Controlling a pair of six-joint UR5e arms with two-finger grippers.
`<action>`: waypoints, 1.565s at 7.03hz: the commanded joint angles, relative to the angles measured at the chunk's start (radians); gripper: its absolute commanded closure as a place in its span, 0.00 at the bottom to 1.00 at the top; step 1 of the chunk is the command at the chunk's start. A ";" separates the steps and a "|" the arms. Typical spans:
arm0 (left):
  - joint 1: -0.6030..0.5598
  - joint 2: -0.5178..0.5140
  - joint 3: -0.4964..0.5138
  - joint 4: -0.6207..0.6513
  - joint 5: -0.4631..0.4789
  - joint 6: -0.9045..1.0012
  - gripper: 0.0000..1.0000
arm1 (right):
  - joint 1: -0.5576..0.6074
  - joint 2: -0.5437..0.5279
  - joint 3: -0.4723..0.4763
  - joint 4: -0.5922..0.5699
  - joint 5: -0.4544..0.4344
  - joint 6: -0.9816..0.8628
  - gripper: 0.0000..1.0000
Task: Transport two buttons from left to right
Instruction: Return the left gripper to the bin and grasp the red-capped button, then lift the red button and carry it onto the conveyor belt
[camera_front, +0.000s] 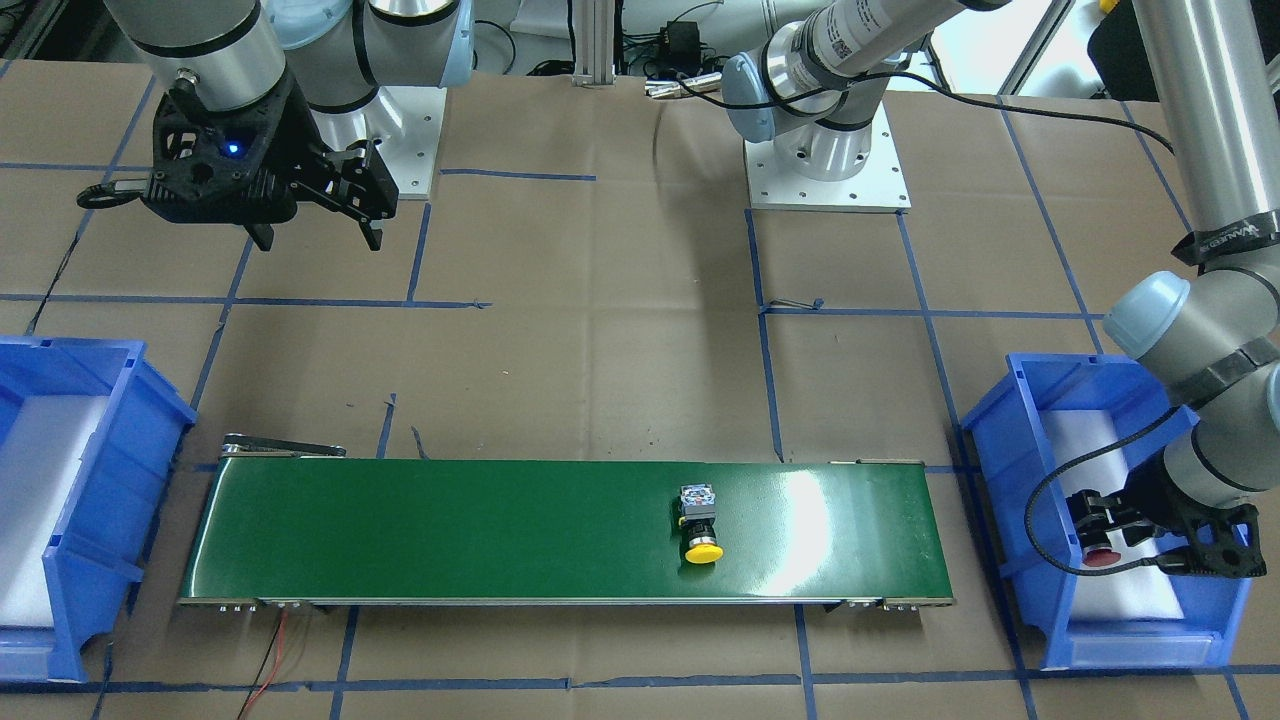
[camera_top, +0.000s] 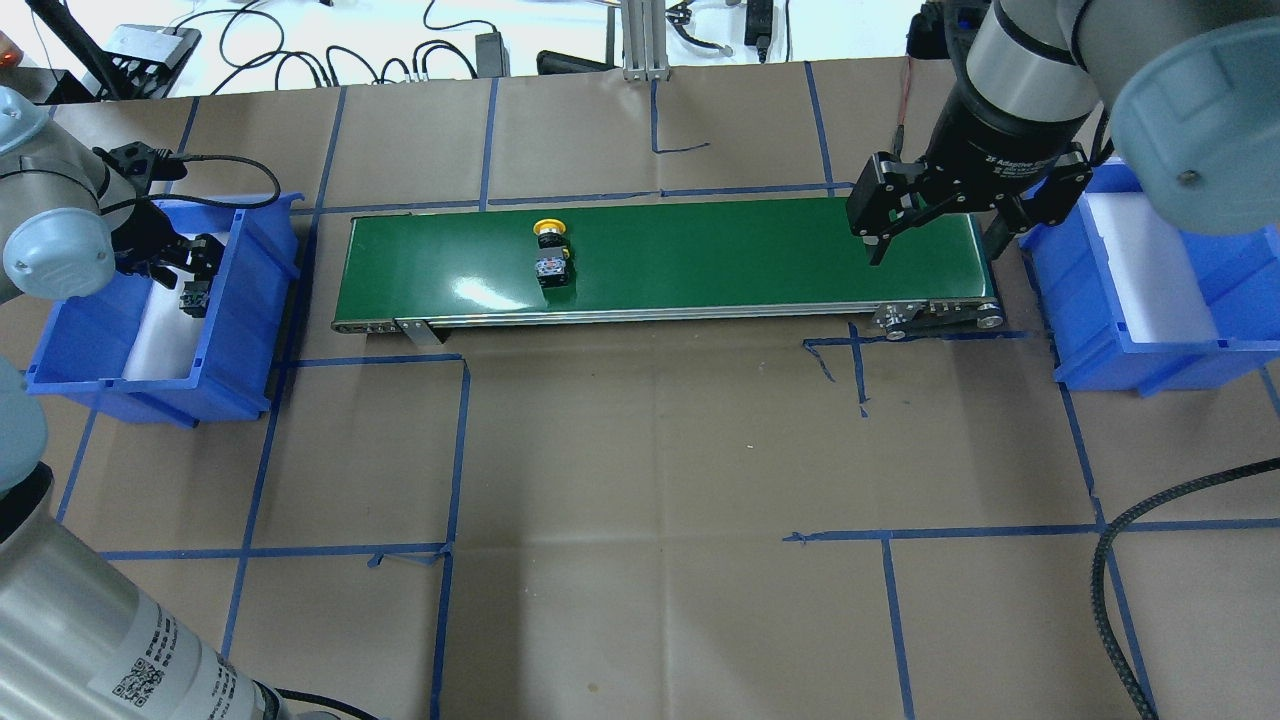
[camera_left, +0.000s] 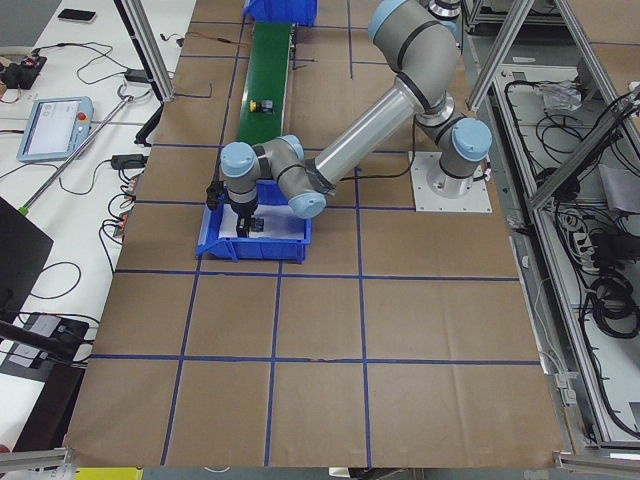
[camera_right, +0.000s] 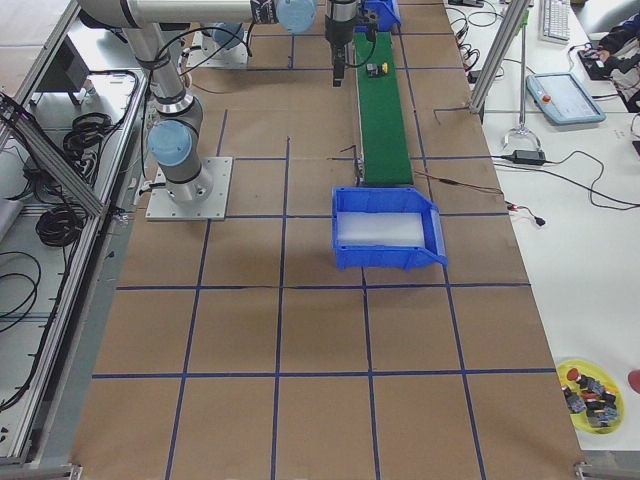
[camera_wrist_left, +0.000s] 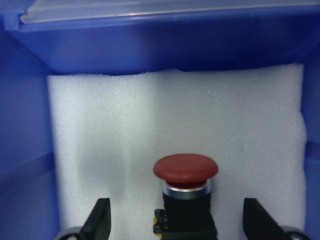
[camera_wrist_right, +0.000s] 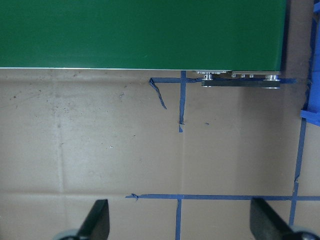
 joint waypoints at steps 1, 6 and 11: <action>0.002 -0.003 0.014 -0.007 -0.001 0.000 0.89 | 0.000 0.000 0.000 0.000 0.000 0.000 0.00; -0.001 0.118 0.258 -0.414 0.002 0.009 0.94 | 0.000 -0.003 -0.003 0.000 -0.002 0.000 0.00; -0.193 0.189 0.219 -0.524 0.013 -0.292 0.94 | 0.000 -0.003 0.001 0.000 -0.002 0.000 0.00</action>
